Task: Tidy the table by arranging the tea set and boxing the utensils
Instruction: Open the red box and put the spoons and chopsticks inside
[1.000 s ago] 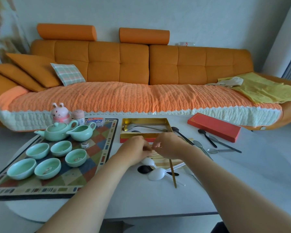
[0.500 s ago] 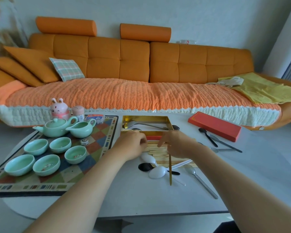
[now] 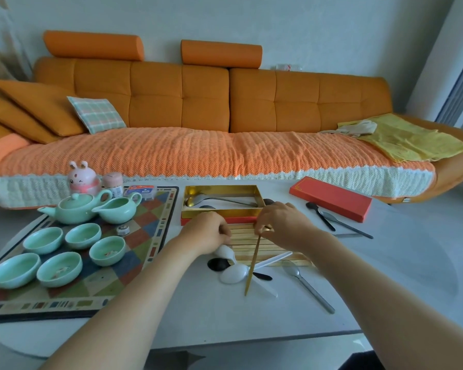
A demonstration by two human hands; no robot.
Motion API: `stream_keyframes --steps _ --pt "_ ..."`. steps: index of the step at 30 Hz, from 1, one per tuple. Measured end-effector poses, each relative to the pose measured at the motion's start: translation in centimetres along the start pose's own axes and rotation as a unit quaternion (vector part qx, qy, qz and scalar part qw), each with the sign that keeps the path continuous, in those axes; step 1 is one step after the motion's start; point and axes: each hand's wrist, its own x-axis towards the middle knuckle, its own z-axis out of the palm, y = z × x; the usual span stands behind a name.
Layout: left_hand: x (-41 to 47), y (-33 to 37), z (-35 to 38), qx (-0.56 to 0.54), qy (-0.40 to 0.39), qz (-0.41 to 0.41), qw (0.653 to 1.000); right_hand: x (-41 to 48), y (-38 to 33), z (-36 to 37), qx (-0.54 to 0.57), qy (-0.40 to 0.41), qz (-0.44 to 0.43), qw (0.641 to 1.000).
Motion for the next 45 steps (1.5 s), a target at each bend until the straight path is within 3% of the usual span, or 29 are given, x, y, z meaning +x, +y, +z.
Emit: stream_keyframes --steps 8,16,20,26,31,36,42,45 --pt "-0.8 -2.9 -3.9 0.025 0.0 -0.043 0.999 -0.1 0.2 0.2 0.022 0.0 0.024 0.999" --pt "-2.5 -6.2 -8.0 -0.108 0.106 -0.099 0.984 0.7 -0.9 0.1 0.071 -0.03 0.076 0.994" --pt "-2.7 -6.3 -8.1 -0.169 0.165 -0.1 0.967 1.8 -2.4 -0.5 0.189 0.0 0.083 0.978" --pt "-1.6 -5.8 -6.9 -0.158 0.248 -0.099 0.951 4.4 -2.5 -0.2 0.202 0.076 0.102 0.971" --pt "0.2 -5.8 -4.8 -0.006 0.187 -0.025 0.982 5.6 -0.4 1.0 0.147 0.094 0.177 0.969" --pt "1.4 -4.8 -2.9 0.082 0.104 0.047 0.99 6.7 0.3 2.1 0.086 0.08 0.175 0.978" --pt "2.1 -4.8 -1.9 0.159 0.055 0.029 0.985 7.0 -0.1 2.5 0.138 0.0 0.172 0.975" --pt "2.1 -4.8 -2.0 0.171 0.041 0.005 0.984 6.4 -0.6 1.9 0.14 0.016 0.129 0.982"
